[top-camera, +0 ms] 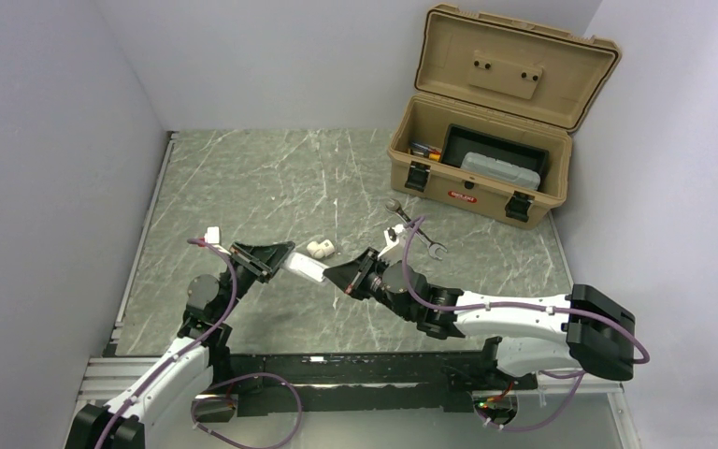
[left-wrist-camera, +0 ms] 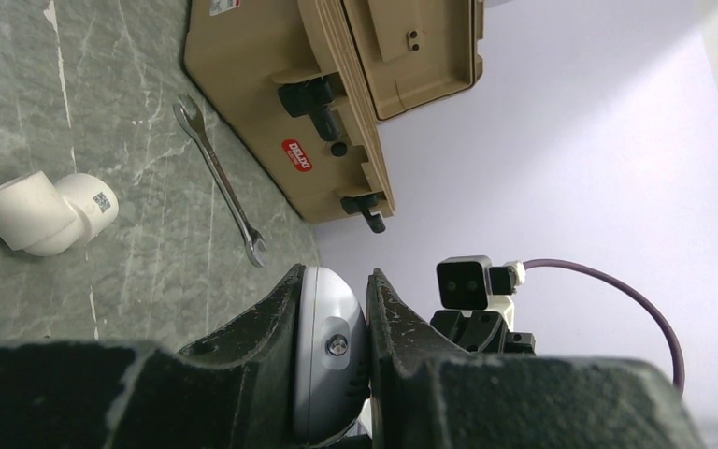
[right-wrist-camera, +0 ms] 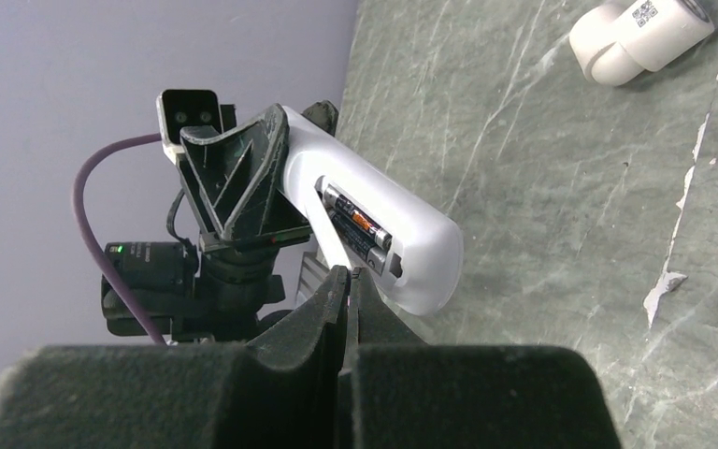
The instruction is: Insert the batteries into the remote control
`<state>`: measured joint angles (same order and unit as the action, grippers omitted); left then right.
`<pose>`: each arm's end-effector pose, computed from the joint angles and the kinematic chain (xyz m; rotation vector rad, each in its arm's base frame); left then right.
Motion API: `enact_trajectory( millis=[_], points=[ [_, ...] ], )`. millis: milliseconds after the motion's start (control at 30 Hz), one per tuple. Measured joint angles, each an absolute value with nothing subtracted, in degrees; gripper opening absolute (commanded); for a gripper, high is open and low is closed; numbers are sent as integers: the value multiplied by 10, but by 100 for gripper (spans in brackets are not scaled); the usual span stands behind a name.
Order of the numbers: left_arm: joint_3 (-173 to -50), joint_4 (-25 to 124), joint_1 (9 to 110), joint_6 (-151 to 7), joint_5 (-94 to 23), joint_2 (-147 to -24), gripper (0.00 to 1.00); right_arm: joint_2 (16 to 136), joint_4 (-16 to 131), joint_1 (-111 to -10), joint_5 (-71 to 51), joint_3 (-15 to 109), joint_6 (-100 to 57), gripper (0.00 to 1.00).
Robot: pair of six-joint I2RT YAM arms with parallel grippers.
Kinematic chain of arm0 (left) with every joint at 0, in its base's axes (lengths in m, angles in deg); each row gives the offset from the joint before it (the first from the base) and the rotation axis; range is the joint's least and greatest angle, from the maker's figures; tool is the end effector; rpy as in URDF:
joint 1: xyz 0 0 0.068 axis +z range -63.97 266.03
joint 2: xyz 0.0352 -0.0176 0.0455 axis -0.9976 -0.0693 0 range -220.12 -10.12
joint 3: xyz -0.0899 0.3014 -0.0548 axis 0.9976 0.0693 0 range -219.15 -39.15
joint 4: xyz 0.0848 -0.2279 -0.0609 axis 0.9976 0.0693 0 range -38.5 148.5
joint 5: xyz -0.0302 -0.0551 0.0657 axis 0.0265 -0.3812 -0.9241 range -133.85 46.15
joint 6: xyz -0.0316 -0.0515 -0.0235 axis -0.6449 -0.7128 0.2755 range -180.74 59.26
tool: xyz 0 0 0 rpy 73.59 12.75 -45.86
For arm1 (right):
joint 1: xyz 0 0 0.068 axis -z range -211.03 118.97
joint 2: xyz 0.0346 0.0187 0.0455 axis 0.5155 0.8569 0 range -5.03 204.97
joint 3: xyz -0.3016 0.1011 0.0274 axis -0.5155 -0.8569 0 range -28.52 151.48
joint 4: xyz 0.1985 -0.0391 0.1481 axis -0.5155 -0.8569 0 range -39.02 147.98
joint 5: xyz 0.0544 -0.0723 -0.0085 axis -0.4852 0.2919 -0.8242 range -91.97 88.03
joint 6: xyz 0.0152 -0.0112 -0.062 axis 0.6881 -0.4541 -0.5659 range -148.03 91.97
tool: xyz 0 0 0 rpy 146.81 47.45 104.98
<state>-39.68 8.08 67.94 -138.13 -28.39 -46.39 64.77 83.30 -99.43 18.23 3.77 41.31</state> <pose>0.1049 -0.0485 0.2266 -0.5839 1.5349 -1.5217 0.1094 0.2287 0.2859 0.3015 1.9819 1.3664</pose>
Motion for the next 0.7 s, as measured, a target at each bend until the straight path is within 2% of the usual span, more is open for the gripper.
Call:
enact_trajectory(
  millis=[700],
  points=[
    [-397,80,679,-1382,-283,-463,0,628,810,-994,196,36,431,0]
  ],
)
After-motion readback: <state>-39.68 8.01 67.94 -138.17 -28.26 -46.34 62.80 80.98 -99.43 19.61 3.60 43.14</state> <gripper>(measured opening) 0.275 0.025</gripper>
